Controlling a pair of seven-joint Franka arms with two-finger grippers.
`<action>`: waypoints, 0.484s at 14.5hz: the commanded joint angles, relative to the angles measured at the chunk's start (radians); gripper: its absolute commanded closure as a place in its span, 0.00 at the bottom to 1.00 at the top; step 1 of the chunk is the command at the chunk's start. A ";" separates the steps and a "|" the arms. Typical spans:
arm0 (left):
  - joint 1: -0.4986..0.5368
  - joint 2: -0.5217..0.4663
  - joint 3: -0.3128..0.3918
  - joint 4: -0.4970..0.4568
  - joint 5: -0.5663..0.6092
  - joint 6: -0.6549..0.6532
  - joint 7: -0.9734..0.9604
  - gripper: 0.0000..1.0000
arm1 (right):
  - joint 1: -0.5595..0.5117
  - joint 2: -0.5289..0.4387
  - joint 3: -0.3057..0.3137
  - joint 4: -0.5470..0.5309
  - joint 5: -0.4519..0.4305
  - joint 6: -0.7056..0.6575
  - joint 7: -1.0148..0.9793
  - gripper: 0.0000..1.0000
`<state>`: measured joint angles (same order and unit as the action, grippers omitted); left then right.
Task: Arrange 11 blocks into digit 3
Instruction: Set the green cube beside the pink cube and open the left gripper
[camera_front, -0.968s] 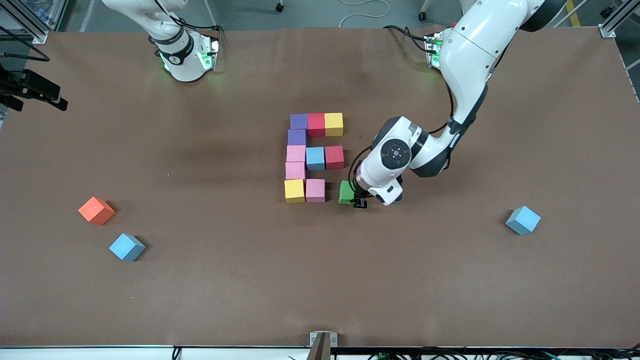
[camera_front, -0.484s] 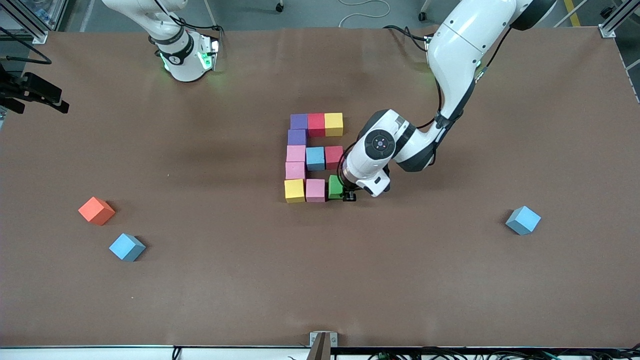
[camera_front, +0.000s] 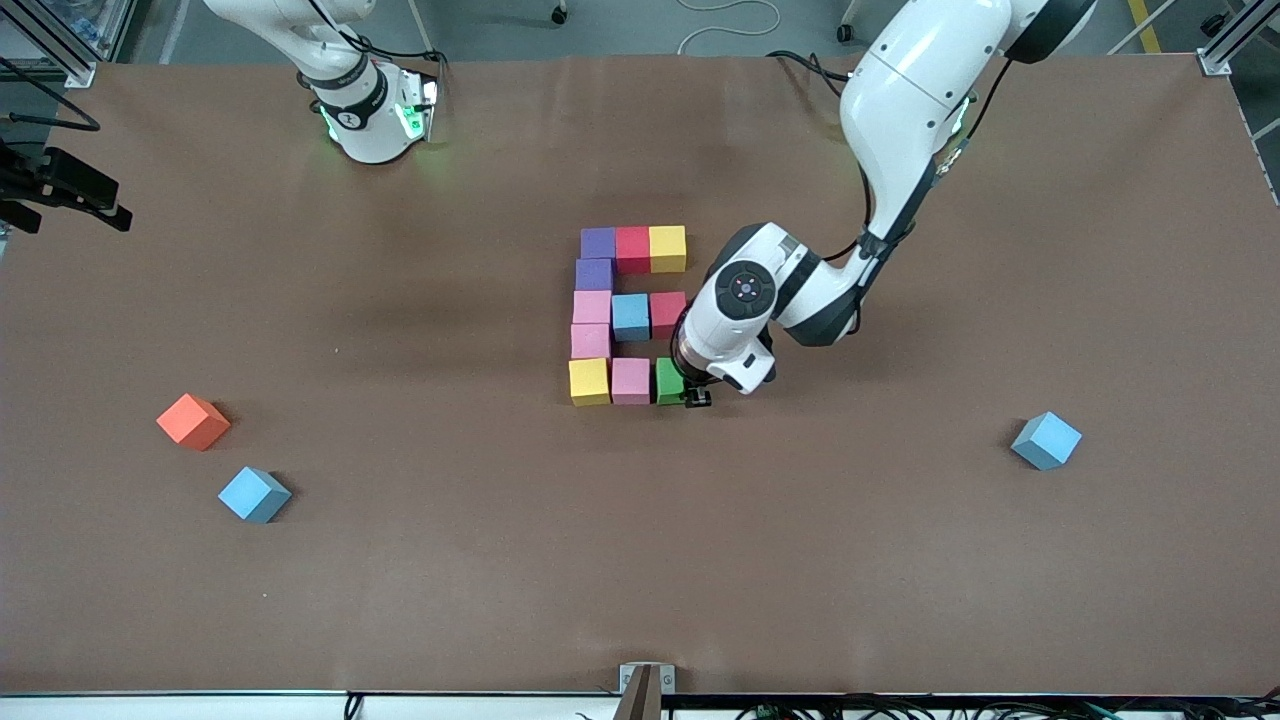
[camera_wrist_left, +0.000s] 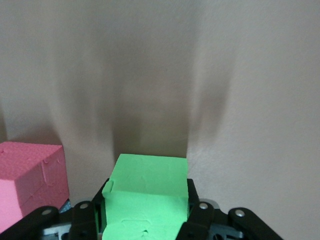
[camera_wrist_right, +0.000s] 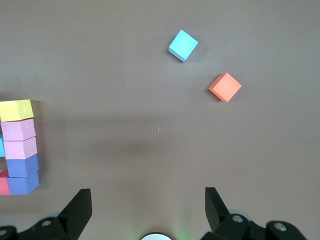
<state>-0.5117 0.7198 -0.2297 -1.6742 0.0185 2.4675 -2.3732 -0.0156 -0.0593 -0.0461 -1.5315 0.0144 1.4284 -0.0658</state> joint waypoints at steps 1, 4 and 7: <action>-0.016 0.024 0.013 0.048 0.024 -0.021 -0.024 0.82 | -0.012 -0.027 0.012 -0.026 -0.020 0.009 -0.017 0.00; -0.016 0.038 0.013 0.062 0.024 -0.021 -0.023 0.81 | -0.012 -0.030 0.012 -0.024 -0.021 -0.003 -0.031 0.00; -0.016 0.040 0.013 0.062 0.026 -0.021 -0.020 0.76 | -0.010 -0.043 0.014 -0.030 -0.017 -0.029 -0.031 0.00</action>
<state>-0.5210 0.7375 -0.2235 -1.6453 0.0190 2.4626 -2.3773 -0.0156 -0.0634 -0.0461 -1.5314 0.0115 1.4069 -0.0844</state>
